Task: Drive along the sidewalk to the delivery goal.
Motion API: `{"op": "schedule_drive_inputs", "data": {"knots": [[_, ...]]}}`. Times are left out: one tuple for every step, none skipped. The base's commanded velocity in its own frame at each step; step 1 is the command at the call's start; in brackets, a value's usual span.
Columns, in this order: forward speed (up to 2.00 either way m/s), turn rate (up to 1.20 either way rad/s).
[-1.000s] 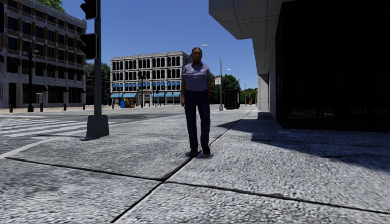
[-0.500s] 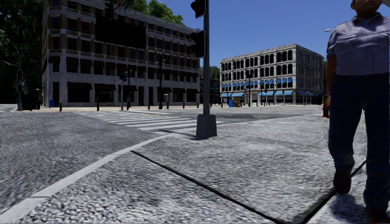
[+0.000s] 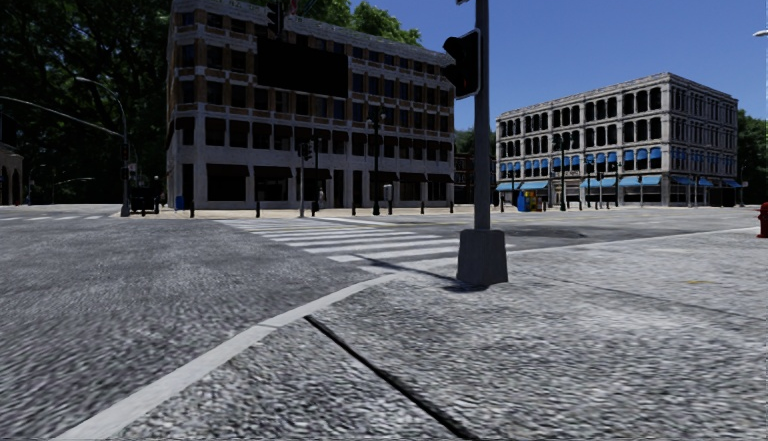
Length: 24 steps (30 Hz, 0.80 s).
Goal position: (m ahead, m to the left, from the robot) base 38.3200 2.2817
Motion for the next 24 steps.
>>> {"op": "schedule_drive_inputs", "data": {"knots": [[1.34, -1.20], [1.34, -1.20], [1.34, -1.20], [1.34, -1.20], [1.34, -1.20], [1.34, -1.20], [1.34, -1.20], [1.34, -1.20], [1.34, -1.20], [1.34, -1.20], [1.34, -1.20], [1.34, -1.20], [1.34, -1.20], [1.34, -1.20], [1.34, -1.20], [1.34, -1.16], [1.34, -1.16], [1.34, -1.06], [1.34, -0.82], [1.34, -0.64], [1.34, -0.61], [1.34, -0.61], [1.34, -0.61], [1.34, -0.61]]}}
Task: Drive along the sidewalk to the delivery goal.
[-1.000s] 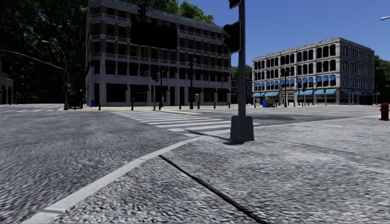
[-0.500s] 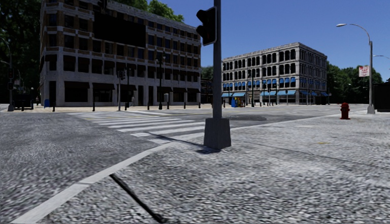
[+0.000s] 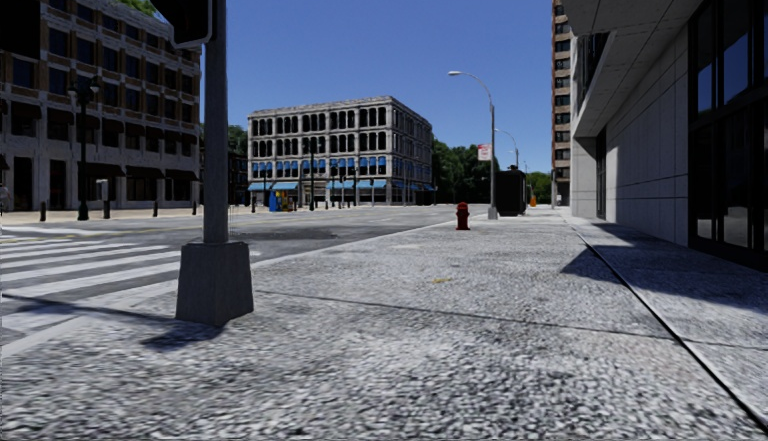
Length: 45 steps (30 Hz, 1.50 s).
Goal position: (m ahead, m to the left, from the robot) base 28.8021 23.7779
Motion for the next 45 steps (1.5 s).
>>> {"op": "schedule_drive_inputs", "data": {"knots": [[1.34, -0.60], [1.34, -0.60], [1.34, -0.59], [1.34, -0.59], [1.34, -0.54], [1.34, -0.50], [1.34, -0.44], [1.34, -0.42], [1.34, -0.42], [1.34, -0.41], [1.34, -0.41], [1.34, -0.49], [1.34, -1.20], [1.34, -1.20], [1.34, -1.20], [1.34, -1.20], [1.34, -1.20], [1.34, -0.46], [1.34, -0.05], [1.34, 0.00], [1.34, 0.00], [1.34, 0.00], [1.34, 0.00], [1.34, 0.00], [1.34, 0.00], [1.34, 0.00], [1.34, 0.00], [1.34, 0.00], [1.34, 0.00], [1.34, 0.00], [1.34, 0.00], [1.34, 0.00], [1.34, 0.00], [1.34, 0.00], [1.34, 0.00], [1.34, 0.00], [1.34, 0.00], [1.34, 0.00], [1.34, 0.43], [1.34, 0.77], [1.34, 0.98], [1.34, 1.08], [1.34, 1.08], [1.34, 1.11], [1.34, 1.12]]}}
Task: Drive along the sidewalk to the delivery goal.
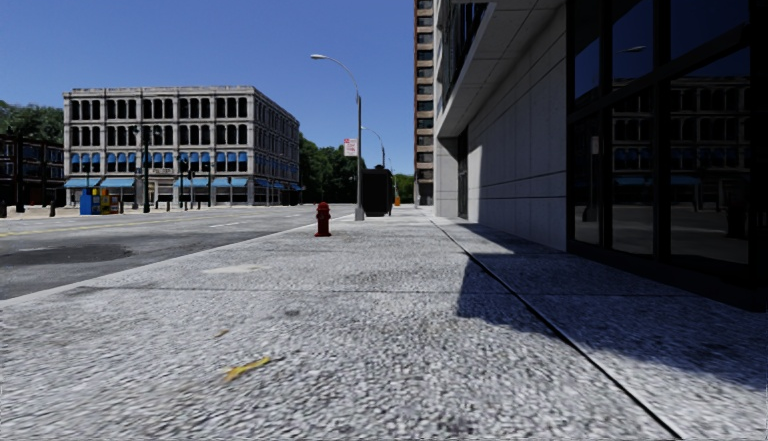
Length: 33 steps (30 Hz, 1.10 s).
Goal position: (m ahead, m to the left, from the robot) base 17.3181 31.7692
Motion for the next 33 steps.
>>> {"op": "schedule_drive_inputs", "data": {"knots": [[1.34, 1.12], [1.34, 1.12], [1.34, 1.12], [1.34, 1.12], [1.34, 1.12], [1.34, 1.12], [1.34, 1.12], [1.34, 1.12], [1.34, 1.13], [1.34, 1.13], [1.34, 1.13], [1.34, 1.13], [1.34, 1.13], [1.34, 1.13], [1.34, 1.13], [1.34, 1.13], [1.34, 1.13], [1.34, 1.13], [1.34, 1.13], [1.34, 1.13], [1.34, 1.13], [1.34, 1.13], [1.34, 1.13], [1.34, 1.13], [1.34, 1.13], [1.34, 1.13], [1.34, 1.10], [1.34, 1.09], [1.34, 1.09], [1.34, 1.09], [1.34, 0.92], [1.34, 0.69], [1.34, 0.41]]}}
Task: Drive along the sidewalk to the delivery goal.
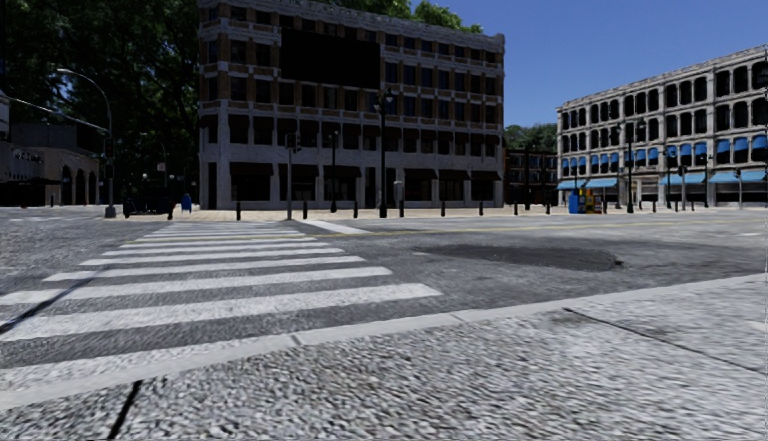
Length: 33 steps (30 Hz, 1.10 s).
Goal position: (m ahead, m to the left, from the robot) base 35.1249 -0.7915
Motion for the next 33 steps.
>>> {"op": "schedule_drive_inputs", "data": {"knots": [[1.34, 0.00], [1.34, 0.00], [1.34, 0.00], [1.34, 0.00], [1.34, 0.00], [1.34, 0.00], [1.34, 0.00], [1.34, 0.00], [1.34, 0.00], [1.35, 0.00], [1.37, 0.00], [1.37, 0.00], [1.40, 0.00], [1.41, 0.00], [1.42, 0.43], [1.43, 0.66], [1.43, 0.66], [1.43, 0.89], [1.43, 1.20], [1.43, 1.20], [1.43, 1.20], [1.43, 1.20], [1.45, 1.20], [1.46, 1.19], [1.49, 0.64], [1.49, 0.64], [1.50, 0.48], [1.52, 0.44], [1.52, 0.43], [1.53, 0.31], [1.53, 0.31], [1.53, 0.14], [1.53, 0.06]]}}
